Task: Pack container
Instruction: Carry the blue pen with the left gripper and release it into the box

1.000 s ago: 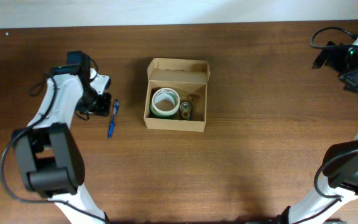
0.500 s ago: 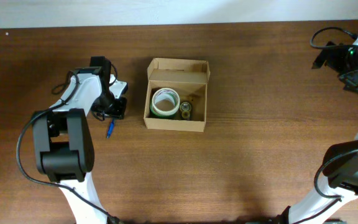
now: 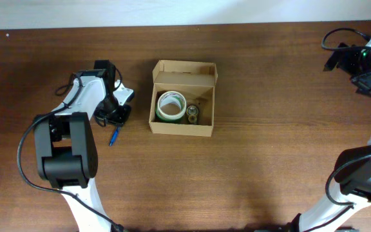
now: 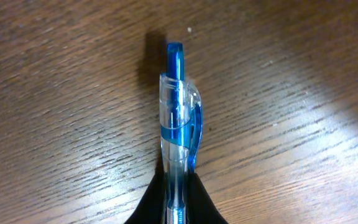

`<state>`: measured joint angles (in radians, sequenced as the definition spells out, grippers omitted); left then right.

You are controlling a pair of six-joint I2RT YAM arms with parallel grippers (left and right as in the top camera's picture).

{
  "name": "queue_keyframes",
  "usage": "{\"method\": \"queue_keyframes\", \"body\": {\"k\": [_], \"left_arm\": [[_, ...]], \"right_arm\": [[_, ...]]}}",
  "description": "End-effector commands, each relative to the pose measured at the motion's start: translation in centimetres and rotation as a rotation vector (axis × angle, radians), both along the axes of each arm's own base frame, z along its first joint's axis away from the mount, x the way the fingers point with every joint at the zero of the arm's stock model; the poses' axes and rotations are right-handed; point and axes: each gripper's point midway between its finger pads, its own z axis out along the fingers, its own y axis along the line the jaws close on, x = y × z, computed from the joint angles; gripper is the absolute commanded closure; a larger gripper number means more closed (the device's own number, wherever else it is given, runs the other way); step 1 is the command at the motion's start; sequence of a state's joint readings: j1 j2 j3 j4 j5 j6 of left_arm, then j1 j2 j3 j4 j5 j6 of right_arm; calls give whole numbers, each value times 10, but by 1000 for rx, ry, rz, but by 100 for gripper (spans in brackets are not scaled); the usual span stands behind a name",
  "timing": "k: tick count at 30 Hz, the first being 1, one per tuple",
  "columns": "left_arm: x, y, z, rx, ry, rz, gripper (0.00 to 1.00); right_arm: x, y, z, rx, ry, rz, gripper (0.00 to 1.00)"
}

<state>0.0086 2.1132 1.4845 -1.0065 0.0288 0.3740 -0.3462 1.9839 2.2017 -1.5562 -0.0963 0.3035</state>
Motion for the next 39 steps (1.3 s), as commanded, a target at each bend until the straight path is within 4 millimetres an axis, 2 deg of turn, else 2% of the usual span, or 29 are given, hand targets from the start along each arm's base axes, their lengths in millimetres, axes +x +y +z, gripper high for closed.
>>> {"method": "queue_keyframes", "body": {"k": [1, 5, 8, 10, 14, 17, 19, 22, 24, 27, 30, 34, 35, 39], "left_arm": [[-10, 5, -13, 9, 49, -81, 98], [-4, 2, -3, -4, 32, -80, 98], [14, -5, 29, -46, -26, -78, 98], [29, -6, 60, -46, -86, -80, 98], [64, -7, 147, -41, -293, -88, 98], [77, -18, 216, -58, -463, -137, 98], [73, -37, 260, -82, -565, -269, 98], [53, -77, 314, -75, -693, -531, 98], [40, -104, 328, -71, -731, -670, 98], [12, -145, 325, -83, -699, -903, 98], [-10, -175, 301, -111, -593, -1051, 98], [-19, -194, 261, -144, -450, -1102, 98], [-19, -197, 249, -150, -416, -1109, 98], [-20, -207, 201, -166, -281, -1174, 98]], "right_arm": [[0, 0, -2, 6, 4, 3, 1], [0, 0, -2, 6, 4, 3, 1], [0, 0, -2, 6, 4, 3, 1], [0, 0, -2, 6, 4, 3, 1], [0, 0, -2, 5, 4, 4, 1], [0, 0, -2, 6, 4, 3, 1], [0, 0, -2, 6, 4, 4, 1], [0, 0, -2, 6, 4, 4, 1], [0, 0, -2, 6, 4, 3, 1], [0, 0, -2, 5, 4, 3, 1], [0, 0, -2, 6, 4, 4, 1], [0, 0, -2, 6, 4, 3, 1], [0, 0, -2, 6, 4, 3, 3], [0, 0, -2, 6, 4, 3, 1]]}}
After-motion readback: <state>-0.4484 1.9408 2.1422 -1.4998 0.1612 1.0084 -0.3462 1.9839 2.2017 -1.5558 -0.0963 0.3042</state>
